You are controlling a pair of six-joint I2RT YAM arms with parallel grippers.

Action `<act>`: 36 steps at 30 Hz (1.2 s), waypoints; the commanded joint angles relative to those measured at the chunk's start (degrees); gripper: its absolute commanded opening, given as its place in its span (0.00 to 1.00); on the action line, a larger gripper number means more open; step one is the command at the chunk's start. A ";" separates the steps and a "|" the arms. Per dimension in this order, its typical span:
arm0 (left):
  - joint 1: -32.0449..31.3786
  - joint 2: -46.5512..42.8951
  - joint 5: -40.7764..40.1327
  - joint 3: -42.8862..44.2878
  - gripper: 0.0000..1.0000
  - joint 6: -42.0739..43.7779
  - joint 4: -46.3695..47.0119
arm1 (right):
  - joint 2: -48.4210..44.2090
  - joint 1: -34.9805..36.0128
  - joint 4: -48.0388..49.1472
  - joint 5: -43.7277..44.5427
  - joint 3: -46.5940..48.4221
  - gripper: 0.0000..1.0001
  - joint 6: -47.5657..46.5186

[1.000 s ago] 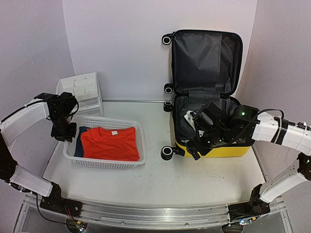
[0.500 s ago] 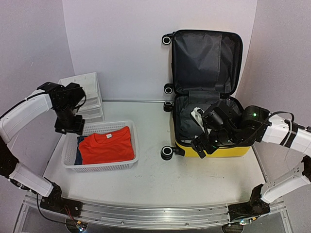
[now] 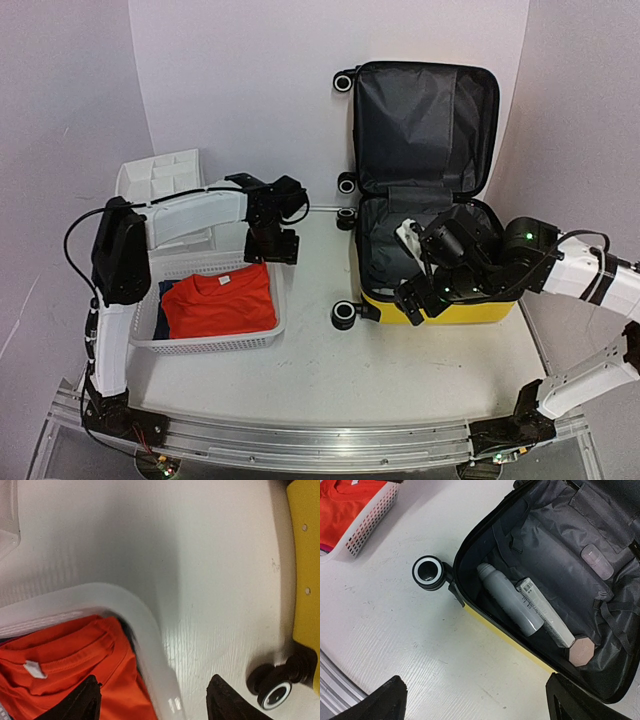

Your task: Open, take out, and arrange the luggage

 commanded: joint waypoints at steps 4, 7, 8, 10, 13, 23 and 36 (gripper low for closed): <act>0.13 4.29 -4.24 2.16 0.58 -5.07 2.78 | -4.84 -0.10 1.27 -0.38 -0.63 0.98 3.31; 0.12 -0.69 -6.76 -5.14 0.40 -6.50 4.12 | -5.19 -0.09 1.24 0.24 -1.02 0.98 3.03; 0.07 -2.77 -7.26 -7.70 0.35 -7.16 4.43 | -5.13 -0.10 1.28 0.32 -1.04 0.98 2.84; 0.13 -6.74 -7.91 -13.84 0.24 -8.06 5.06 | -4.57 -0.12 1.26 0.43 -0.85 0.98 2.30; 0.11 -12.98 -8.40 -21.39 0.15 -9.12 5.70 | -3.06 -0.14 1.27 0.30 -0.28 0.98 1.49; 0.14 -29.08 -9.80 -39.59 0.06 -20.17 5.75 | 1.23 -0.07 2.55 -1.99 0.33 0.98 1.36; -0.48 -32.61 -9.22 -37.97 0.55 -13.84 6.30 | 1.78 -0.15 2.79 -3.59 -0.08 0.98 2.84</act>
